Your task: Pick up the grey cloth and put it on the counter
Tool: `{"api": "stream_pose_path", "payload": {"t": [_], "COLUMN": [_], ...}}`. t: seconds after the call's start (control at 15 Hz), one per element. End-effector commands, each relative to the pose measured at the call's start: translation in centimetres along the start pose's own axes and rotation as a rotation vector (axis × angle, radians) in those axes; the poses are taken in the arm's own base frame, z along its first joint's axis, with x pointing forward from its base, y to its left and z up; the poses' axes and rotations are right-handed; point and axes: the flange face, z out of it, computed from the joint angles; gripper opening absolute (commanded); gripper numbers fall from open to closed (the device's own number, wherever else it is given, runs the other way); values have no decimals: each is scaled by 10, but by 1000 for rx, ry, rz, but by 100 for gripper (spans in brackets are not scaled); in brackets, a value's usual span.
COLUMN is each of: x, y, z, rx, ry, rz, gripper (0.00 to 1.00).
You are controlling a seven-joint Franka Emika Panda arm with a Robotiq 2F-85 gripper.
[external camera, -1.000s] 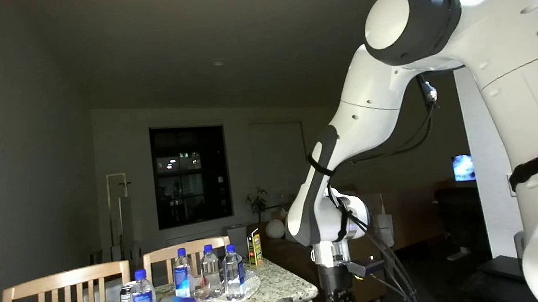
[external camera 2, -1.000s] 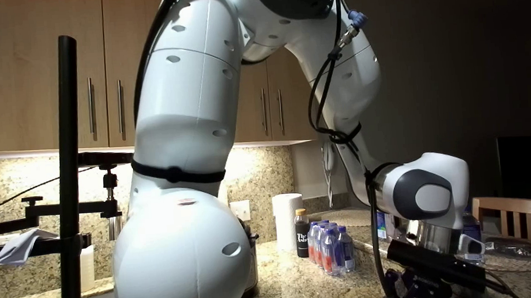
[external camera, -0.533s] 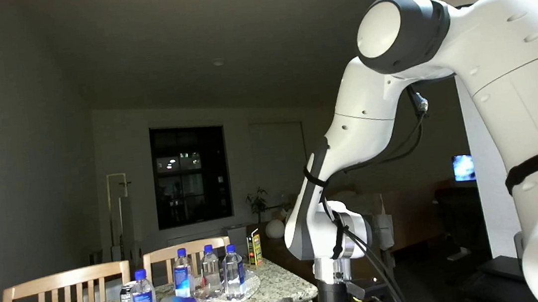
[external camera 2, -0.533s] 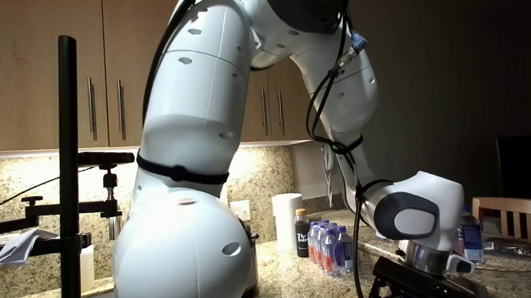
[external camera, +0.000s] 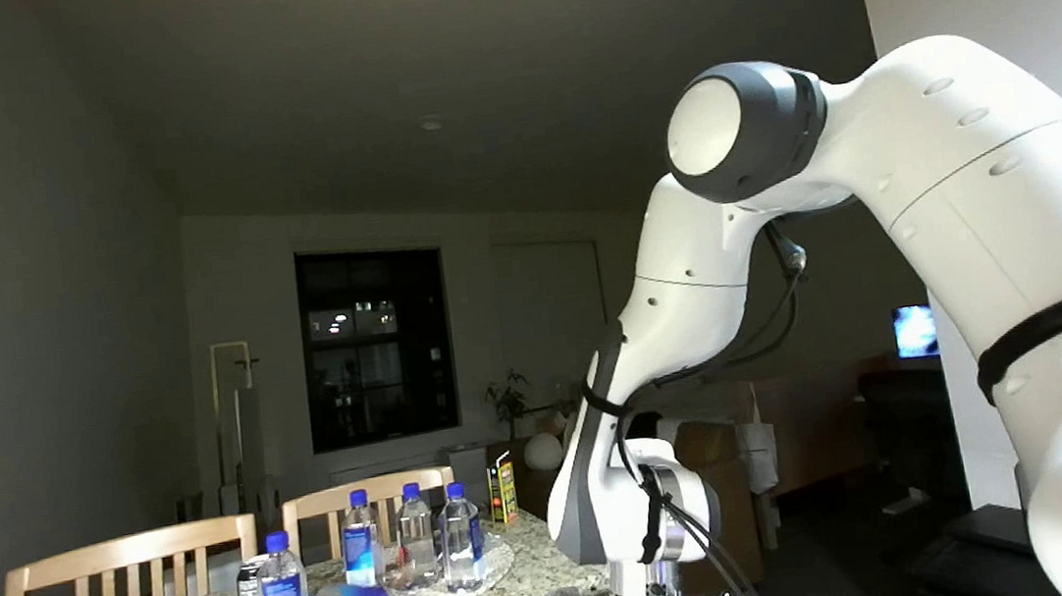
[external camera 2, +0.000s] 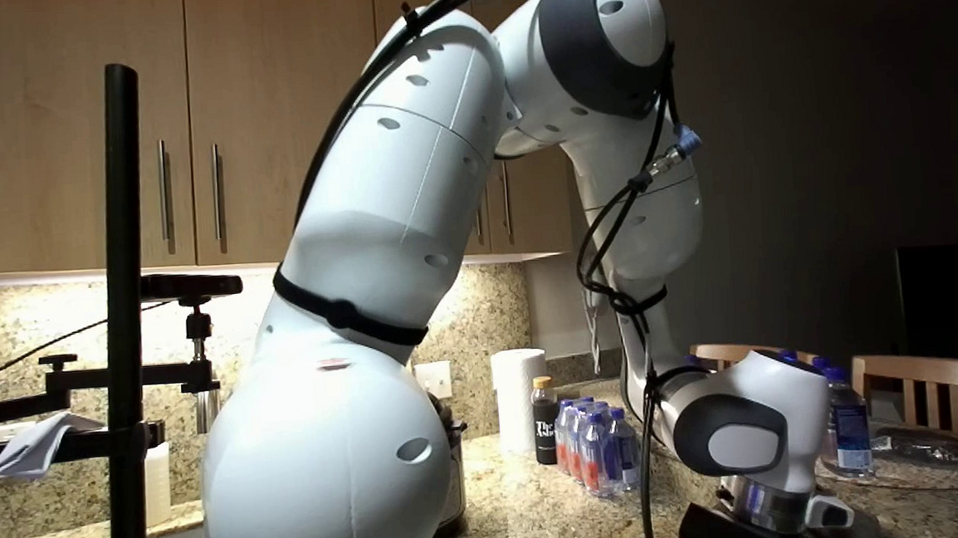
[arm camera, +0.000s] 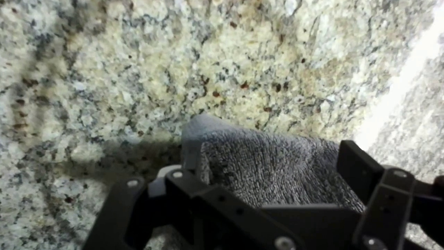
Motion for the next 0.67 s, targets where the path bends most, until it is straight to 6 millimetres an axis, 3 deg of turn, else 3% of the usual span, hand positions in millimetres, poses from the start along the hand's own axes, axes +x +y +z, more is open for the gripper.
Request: {"api": "stream_pose_path", "payload": {"t": [0.0, 0.4, 0.47, 0.6], "x": [11, 22, 22, 21], "y": [6, 1, 1, 2], "z": [17, 36, 38, 38], "rx": [-5, 4, 6, 0], "ry": [35, 61, 62, 67], "rz": [-45, -71, -75, -84], "gripper": [100, 100, 75, 67]}}
